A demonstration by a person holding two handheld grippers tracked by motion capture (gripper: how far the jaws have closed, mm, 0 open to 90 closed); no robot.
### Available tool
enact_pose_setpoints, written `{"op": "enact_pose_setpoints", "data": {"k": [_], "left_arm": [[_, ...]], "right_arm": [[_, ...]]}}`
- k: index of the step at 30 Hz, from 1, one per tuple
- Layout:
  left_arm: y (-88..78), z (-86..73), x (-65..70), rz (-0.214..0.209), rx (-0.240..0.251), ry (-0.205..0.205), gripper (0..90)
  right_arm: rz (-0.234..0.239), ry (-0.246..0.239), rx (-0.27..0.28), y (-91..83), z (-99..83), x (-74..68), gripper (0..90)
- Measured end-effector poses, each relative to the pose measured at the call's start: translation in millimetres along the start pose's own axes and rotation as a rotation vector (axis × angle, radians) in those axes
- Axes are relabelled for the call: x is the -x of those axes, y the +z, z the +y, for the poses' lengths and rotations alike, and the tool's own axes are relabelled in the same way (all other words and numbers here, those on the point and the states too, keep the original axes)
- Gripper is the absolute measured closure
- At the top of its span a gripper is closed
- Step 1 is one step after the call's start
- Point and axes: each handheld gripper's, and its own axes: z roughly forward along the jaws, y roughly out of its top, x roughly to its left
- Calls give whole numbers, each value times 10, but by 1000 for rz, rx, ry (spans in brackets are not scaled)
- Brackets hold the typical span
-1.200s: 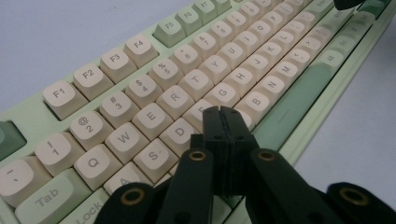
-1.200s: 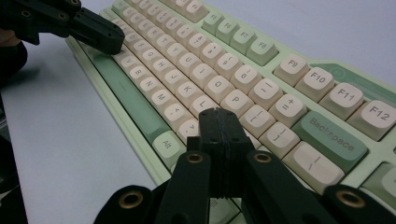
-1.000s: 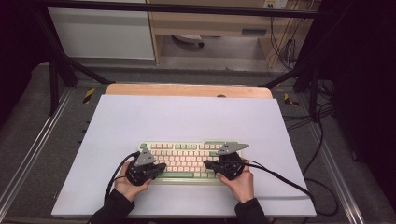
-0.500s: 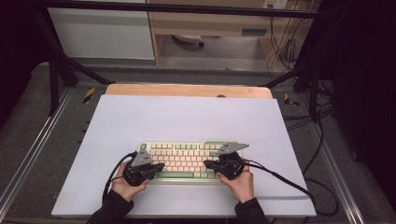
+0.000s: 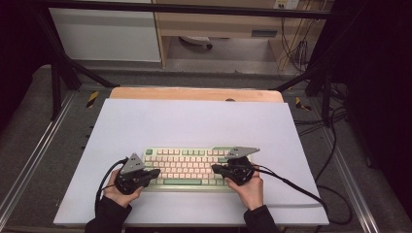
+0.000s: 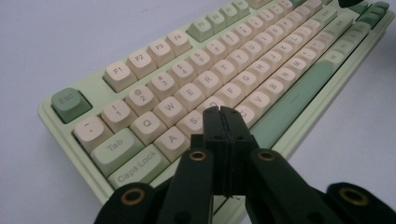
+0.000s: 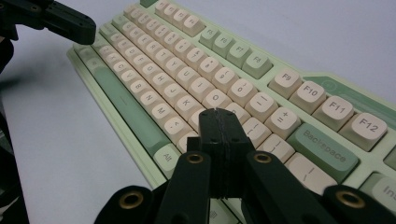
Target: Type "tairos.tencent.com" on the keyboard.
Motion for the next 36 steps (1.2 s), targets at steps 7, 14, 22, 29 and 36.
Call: {"op": "enact_pose_setpoints", "data": {"k": [7, 14, 22, 29, 36], "left_arm": [[-49, -74, -54, 8, -7, -11, 895], [-70, -94, -68, 6, -3, -12, 896], [-71, -110, -96, 10, -2, -20, 896], [-71, -111, -98, 10, -1, -19, 896], [-69, -114, -101, 11, -1, -20, 896]], "right_arm": [[3, 4, -8, 91, 48, -17, 900], [9, 2, -12, 236, 133, -70, 900], [-10, -4, -32, 416, 191, -93, 900], [-30, 2, -49, 513, 179, -62, 900], [-30, 4, -49, 550, 167, -50, 900]]}}
